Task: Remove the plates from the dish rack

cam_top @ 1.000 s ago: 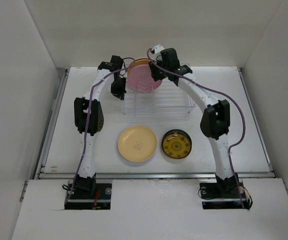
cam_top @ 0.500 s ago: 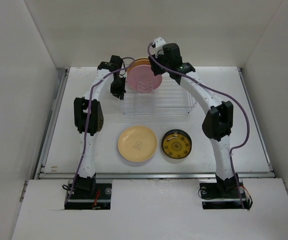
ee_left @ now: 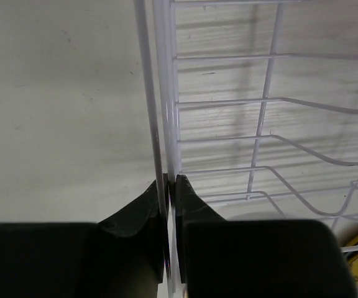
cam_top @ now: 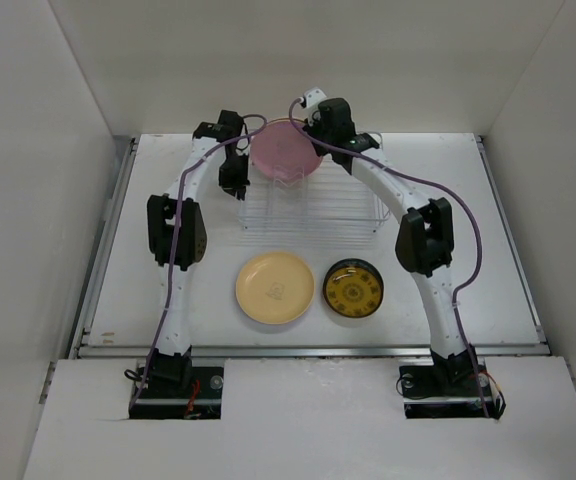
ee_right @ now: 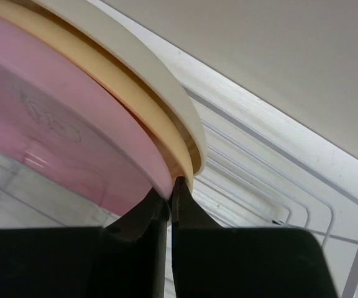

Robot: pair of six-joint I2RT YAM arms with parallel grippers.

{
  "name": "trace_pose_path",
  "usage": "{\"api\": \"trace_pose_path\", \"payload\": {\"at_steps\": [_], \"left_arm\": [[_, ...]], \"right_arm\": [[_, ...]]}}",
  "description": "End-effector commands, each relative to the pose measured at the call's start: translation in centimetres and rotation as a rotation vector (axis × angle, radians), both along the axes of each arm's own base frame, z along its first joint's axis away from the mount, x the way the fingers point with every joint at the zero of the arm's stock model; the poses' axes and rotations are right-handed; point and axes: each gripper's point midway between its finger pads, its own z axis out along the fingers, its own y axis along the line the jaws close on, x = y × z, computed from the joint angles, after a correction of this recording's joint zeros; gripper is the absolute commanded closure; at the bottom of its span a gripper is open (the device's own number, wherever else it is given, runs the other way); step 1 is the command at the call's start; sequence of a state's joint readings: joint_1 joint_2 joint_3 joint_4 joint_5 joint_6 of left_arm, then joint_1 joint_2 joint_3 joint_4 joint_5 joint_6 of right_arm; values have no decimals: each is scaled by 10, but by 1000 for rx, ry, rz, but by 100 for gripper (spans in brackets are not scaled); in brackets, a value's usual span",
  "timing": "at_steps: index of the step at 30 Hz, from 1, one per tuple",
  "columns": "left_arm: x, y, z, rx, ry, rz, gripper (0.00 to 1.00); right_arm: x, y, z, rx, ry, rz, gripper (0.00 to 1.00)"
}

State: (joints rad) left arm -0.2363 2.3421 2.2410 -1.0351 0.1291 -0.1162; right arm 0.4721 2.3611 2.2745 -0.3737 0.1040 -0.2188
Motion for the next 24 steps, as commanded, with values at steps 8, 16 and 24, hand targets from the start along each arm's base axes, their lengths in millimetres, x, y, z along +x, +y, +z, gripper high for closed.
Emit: {"api": "trace_pose_path", "payload": {"at_steps": [8,16,24], "left_arm": [[-36,-7,-16,9,142,62,100],[-29,-7,-13,10,123,81,100],[-27,-13,-7,-24,114,73,100]], "right_arm": [[-43,18,149,125,-280,9,100],[-77,-1,206,104,-343,-112,100],[-119,-41,202,103,-261,-234,100]]}}
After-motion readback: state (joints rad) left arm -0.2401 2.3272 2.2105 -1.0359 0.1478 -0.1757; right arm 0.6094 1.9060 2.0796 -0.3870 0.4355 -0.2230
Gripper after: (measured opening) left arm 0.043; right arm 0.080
